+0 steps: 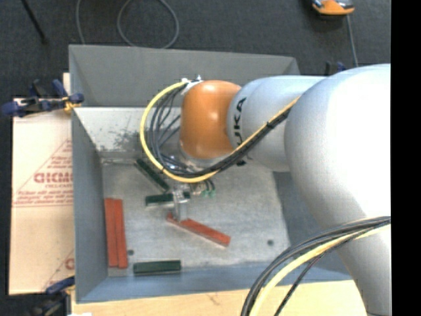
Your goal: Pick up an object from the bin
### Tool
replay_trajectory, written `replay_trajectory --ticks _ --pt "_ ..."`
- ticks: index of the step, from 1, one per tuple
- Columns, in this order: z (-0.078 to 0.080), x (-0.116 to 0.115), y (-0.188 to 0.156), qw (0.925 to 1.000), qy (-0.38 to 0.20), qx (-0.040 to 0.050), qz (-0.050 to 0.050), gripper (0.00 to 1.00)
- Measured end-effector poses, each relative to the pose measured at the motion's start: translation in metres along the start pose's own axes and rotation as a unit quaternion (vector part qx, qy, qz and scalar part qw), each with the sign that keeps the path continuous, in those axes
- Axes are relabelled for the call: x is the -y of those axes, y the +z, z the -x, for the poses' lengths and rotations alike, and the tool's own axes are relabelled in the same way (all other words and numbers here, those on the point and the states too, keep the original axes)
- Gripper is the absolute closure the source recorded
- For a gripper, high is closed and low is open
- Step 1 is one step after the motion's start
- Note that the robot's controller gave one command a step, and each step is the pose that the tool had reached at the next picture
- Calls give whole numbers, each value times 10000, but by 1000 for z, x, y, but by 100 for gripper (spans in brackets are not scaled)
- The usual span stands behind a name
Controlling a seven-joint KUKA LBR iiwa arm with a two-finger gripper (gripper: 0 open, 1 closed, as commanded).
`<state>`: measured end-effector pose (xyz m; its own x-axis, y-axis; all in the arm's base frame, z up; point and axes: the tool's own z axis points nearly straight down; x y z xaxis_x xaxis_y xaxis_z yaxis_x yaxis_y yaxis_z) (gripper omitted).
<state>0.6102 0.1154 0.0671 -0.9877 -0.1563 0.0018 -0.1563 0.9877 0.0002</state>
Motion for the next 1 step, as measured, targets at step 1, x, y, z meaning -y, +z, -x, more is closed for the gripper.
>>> replay_trajectory --ticks 1 --pt "3 2 -5 10000 21 45 -1 100"
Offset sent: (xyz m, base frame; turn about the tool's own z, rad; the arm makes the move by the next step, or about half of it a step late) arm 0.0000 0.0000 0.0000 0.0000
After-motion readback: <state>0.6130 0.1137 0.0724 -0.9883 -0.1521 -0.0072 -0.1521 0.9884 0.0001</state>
